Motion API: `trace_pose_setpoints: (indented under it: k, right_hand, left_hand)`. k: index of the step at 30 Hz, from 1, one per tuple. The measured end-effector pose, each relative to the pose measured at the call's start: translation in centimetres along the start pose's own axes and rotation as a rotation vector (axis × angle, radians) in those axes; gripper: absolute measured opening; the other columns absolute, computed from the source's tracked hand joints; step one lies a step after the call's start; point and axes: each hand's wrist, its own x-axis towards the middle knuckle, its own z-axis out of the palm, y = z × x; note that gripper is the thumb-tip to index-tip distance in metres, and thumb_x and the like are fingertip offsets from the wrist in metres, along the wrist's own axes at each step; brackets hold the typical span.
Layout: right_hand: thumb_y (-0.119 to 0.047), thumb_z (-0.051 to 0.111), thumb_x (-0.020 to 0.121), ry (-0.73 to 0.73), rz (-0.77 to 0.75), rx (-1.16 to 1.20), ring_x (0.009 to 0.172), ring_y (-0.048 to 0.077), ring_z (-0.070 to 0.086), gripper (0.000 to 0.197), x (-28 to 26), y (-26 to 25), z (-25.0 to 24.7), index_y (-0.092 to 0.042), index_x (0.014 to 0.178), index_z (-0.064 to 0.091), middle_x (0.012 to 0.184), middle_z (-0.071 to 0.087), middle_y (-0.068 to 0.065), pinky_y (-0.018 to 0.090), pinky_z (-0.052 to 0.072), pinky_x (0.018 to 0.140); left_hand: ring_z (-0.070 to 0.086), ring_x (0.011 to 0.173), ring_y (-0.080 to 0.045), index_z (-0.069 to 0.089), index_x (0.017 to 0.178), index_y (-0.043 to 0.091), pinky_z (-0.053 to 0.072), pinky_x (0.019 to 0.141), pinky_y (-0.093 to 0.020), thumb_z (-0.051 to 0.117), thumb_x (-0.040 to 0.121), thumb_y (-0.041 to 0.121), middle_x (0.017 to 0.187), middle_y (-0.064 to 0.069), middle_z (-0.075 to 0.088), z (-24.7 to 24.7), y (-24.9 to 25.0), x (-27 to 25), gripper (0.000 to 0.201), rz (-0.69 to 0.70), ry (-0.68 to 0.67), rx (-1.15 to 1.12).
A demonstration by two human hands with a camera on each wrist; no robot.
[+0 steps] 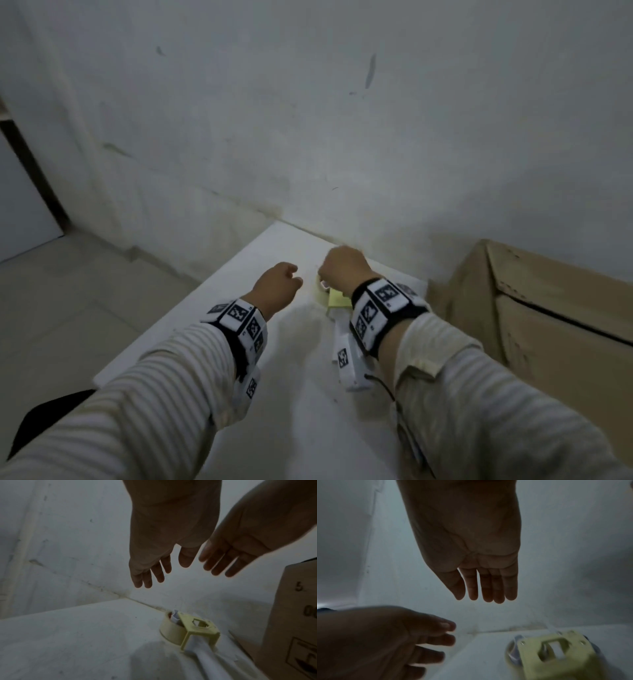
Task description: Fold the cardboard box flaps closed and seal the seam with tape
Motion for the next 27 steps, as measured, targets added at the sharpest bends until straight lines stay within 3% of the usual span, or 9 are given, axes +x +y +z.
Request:
trace_pose_setpoints:
  k: [3,6,8,10,14,17,21,24,27]
  right_hand:
    - [-0.015,0.043,0.090,-0.074,0.125,0.020,0.104,0.031,0.062,0.024,3.1,1.4,3.8,-0.007,0.109,0.057,0.110,0.065,0.014,0.031,0.042,0.075]
    - [-0.019,0.053,0.084,-0.102,0.178,-0.011,0.088,0.025,0.061,0.031,4.5,3.0,6.1,-0.023,0.114,0.046,0.080,0.056,0.000,0.026,0.041,0.067]
    - [-0.019,0.051,0.090,-0.156,0.245,0.085,0.107,0.030,0.059,0.035,4.9,4.1,7.5,-0.018,0.125,0.047,0.107,0.063,0.009,0.030,0.048,0.081]
    - [-0.022,0.052,0.092,-0.197,0.369,0.203,0.120,0.031,0.054,0.041,4.8,5.1,8.8,-0.006,0.130,0.047,0.130,0.057,0.015,0.032,0.045,0.093]
    - [-0.024,0.062,0.086,-0.142,0.489,0.376,0.115,0.032,0.056,0.065,4.9,5.8,11.5,-0.004,0.135,0.025,0.125,0.056,0.015,0.031,0.045,0.082]
    - [-0.013,0.060,0.085,-0.098,0.524,0.401,0.109,0.033,0.058,0.058,5.1,5.7,12.6,-0.005,0.130,0.024,0.120,0.056,0.017,0.029,0.040,0.073]
    - [-0.013,0.057,0.085,-0.015,0.584,0.448,0.109,0.035,0.058,0.055,5.9,5.4,12.4,-0.006,0.128,0.025,0.120,0.057,0.018,0.032,0.046,0.080]
    - [-0.022,0.059,0.084,0.040,0.575,0.500,0.113,0.035,0.056,0.070,6.3,5.6,10.4,-0.005,0.137,0.017,0.125,0.054,0.020,0.035,0.047,0.090]
    - [-0.025,0.057,0.088,-0.006,0.519,0.550,0.105,0.031,0.055,0.070,6.3,5.5,6.6,-0.003,0.141,0.017,0.124,0.052,0.018,0.028,0.042,0.079]
  left_hand:
    - [0.048,0.126,-0.028,0.043,0.139,0.010,0.039,0.108,-0.037,0.049,0.095,0.021,0.142,-0.012,0.047,-0.1,-2.5,3.9,0.046,-0.055,-0.072,-0.031]
    - [0.045,0.130,-0.028,0.043,0.140,0.008,0.037,0.109,-0.035,0.049,0.095,0.019,0.145,-0.012,0.044,0.5,-3.9,7.3,0.047,-0.091,-0.123,-0.032]
    - [0.045,0.130,-0.028,0.043,0.139,0.007,0.037,0.107,-0.033,0.049,0.095,0.018,0.145,-0.013,0.044,1.2,-4.4,9.2,0.046,-0.114,-0.158,-0.041]
    - [0.047,0.127,-0.029,0.043,0.138,0.007,0.039,0.103,-0.033,0.049,0.094,0.017,0.143,-0.013,0.045,2.1,-4.8,10.6,0.046,-0.136,-0.195,-0.036]
    - [0.045,0.129,-0.029,0.043,0.138,0.007,0.038,0.109,-0.036,0.050,0.094,0.018,0.143,-0.014,0.045,3.8,-5.5,12.2,0.046,-0.154,-0.269,0.006]
    - [0.043,0.131,-0.029,0.044,0.138,0.010,0.036,0.110,-0.036,0.050,0.094,0.020,0.145,-0.012,0.044,4.4,-5.9,13.1,0.046,-0.160,-0.280,0.049]
    - [0.045,0.130,-0.030,0.045,0.137,0.007,0.037,0.110,-0.038,0.050,0.094,0.018,0.143,-0.014,0.045,4.4,-5.9,13.7,0.045,-0.136,-0.293,0.075]
    - [0.048,0.127,-0.034,0.048,0.133,-0.003,0.040,0.106,-0.037,0.047,0.095,0.015,0.139,-0.021,0.049,4.0,-5.6,13.9,0.042,-0.106,-0.318,0.104]
    - [0.052,0.125,-0.033,0.052,0.130,-0.001,0.042,0.101,-0.034,0.043,0.098,0.019,0.134,-0.020,0.054,3.2,-4.7,13.6,0.039,-0.077,-0.319,0.151]
